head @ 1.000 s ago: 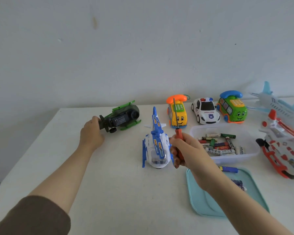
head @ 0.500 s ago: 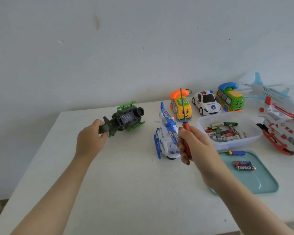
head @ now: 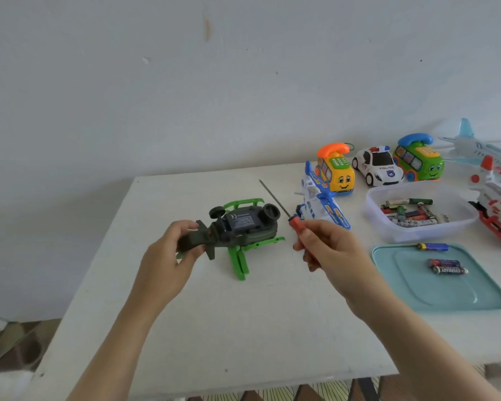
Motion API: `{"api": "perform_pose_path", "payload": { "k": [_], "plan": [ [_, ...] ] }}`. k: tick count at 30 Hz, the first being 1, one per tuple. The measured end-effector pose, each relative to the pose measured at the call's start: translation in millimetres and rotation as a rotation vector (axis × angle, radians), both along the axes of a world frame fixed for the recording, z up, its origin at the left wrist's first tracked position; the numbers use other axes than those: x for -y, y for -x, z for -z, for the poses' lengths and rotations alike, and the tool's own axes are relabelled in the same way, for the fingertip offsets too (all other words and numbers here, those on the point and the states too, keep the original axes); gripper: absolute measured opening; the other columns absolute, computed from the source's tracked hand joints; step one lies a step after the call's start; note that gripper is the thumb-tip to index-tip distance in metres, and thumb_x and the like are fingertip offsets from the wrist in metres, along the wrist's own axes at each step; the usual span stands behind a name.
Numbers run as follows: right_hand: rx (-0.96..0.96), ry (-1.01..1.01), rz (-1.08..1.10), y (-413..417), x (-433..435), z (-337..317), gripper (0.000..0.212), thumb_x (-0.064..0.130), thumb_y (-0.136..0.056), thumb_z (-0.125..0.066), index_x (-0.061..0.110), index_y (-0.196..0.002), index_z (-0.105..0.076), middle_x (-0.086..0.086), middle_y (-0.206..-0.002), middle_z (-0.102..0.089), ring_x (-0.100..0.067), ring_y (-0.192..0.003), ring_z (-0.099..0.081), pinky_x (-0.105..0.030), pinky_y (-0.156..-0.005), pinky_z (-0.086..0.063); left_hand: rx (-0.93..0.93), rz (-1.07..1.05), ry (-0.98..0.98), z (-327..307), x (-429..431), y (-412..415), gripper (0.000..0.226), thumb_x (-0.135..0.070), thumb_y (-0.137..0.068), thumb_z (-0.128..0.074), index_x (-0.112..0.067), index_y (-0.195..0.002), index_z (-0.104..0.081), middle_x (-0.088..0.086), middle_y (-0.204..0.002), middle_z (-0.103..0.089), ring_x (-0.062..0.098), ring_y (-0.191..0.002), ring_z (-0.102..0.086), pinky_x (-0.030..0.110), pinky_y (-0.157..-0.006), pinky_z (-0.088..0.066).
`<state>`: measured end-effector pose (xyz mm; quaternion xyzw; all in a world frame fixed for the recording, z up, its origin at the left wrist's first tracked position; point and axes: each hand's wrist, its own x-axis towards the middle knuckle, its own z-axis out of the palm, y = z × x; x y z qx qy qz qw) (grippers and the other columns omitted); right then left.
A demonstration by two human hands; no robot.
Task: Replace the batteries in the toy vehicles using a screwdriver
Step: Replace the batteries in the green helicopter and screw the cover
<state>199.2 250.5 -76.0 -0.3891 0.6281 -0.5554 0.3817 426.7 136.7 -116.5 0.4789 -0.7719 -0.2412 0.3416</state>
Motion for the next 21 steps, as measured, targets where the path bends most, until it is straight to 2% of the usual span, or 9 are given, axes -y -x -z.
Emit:
{"api": "perform_pose_path", "payload": {
  "k": [2,4,6,8,9,12,15,18,21],
  "plan": [
    [0.024,0.000,0.007,-6,1,5,0.013,0.014,-0.095,-0.054,0.020,-0.092,-0.065,0.007,-0.068,-0.067,-0.002,-0.057,-0.055,-0.017,-0.057,-0.047,-0.018,0.013,0.022,7,-3,-1,0.037,-0.010,-0.090,-0.065,-0.023,-0.120,-0.049,-0.020,-0.098,-0.062,0.007,-0.091,-0.059,0.006,-0.078,-0.039],
    [0.032,-0.031,0.016,-9,1,8,0.013,0.014,-0.096,-0.053,0.016,-0.092,-0.065,0.006,-0.071,-0.068,-0.001,-0.059,-0.056,-0.017,-0.058,-0.048,-0.024,0.036,0.005,10,-6,2,0.042,-0.012,-0.095,-0.056,-0.022,-0.134,-0.043,-0.010,-0.109,-0.061,0.011,-0.098,-0.057,0.005,-0.078,-0.037],
    [0.067,-0.067,0.006,-11,0,11,0.015,0.016,-0.097,-0.051,0.011,-0.093,-0.065,0.003,-0.074,-0.066,-0.004,-0.060,-0.056,-0.020,-0.060,-0.048,-0.033,0.069,-0.024,13,-10,6,0.045,-0.012,-0.100,-0.046,-0.023,-0.143,-0.036,-0.009,-0.121,-0.053,0.003,-0.104,-0.050,0.003,-0.085,-0.033],
    [0.096,-0.095,-0.010,-14,-1,13,0.017,0.015,-0.098,-0.049,0.009,-0.094,-0.064,0.000,-0.076,-0.066,-0.008,-0.062,-0.055,-0.023,-0.060,-0.048,-0.057,0.088,-0.067,15,-15,9,0.049,-0.017,-0.099,-0.047,-0.025,-0.145,-0.032,-0.010,-0.125,-0.045,-0.009,-0.107,-0.046,0.006,-0.093,-0.031],
    [0.100,-0.104,-0.016,-16,-2,14,0.017,0.015,-0.098,-0.048,0.009,-0.094,-0.064,-0.001,-0.076,-0.066,-0.009,-0.063,-0.055,-0.023,-0.060,-0.047,-0.062,0.083,-0.076,15,-17,11,0.052,-0.023,-0.097,-0.053,-0.026,-0.144,-0.033,-0.009,-0.122,-0.044,-0.008,-0.107,-0.046,0.013,-0.096,-0.033],
    [0.106,-0.111,-0.017,-22,-4,16,0.017,0.014,-0.099,-0.048,0.010,-0.093,-0.064,-0.001,-0.076,-0.065,-0.011,-0.063,-0.054,-0.023,-0.060,-0.047,0.022,0.021,0.081,16,-17,19,0.058,-0.033,-0.082,-0.072,-0.017,-0.131,-0.047,-0.003,-0.118,-0.046,0.007,-0.107,-0.047,0.025,-0.088,-0.039],
    [0.107,-0.110,-0.014,-26,-6,18,0.017,0.014,-0.099,-0.048,0.009,-0.092,-0.063,-0.001,-0.076,-0.064,-0.012,-0.064,-0.054,-0.022,-0.060,-0.048,0.142,-0.010,0.224,12,-13,30,0.049,-0.026,-0.079,-0.078,-0.004,-0.116,-0.055,0.009,-0.124,-0.050,0.024,-0.110,-0.054,0.027,-0.079,-0.041],
    [0.107,-0.106,-0.004,-26,-8,19,0.017,0.013,-0.099,-0.047,0.010,-0.091,-0.062,-0.001,-0.076,-0.065,-0.013,-0.065,-0.054,-0.024,-0.061,-0.048,0.169,0.078,0.193,10,-13,35,0.063,-0.013,-0.086,-0.070,-0.015,-0.141,-0.040,0.002,-0.127,-0.050,0.019,-0.105,-0.057,0.023,-0.077,-0.041],
    [0.104,-0.110,0.002,-23,-9,21,0.017,0.015,-0.099,-0.048,0.009,-0.093,-0.063,-0.002,-0.077,-0.065,-0.014,-0.067,-0.054,-0.026,-0.062,-0.048,0.255,0.157,0.161,13,-13,32,0.073,-0.010,-0.090,-0.062,-0.025,-0.151,-0.026,-0.002,-0.113,-0.058,0.015,-0.096,-0.057,0.023,-0.079,-0.042]
  ]
}}
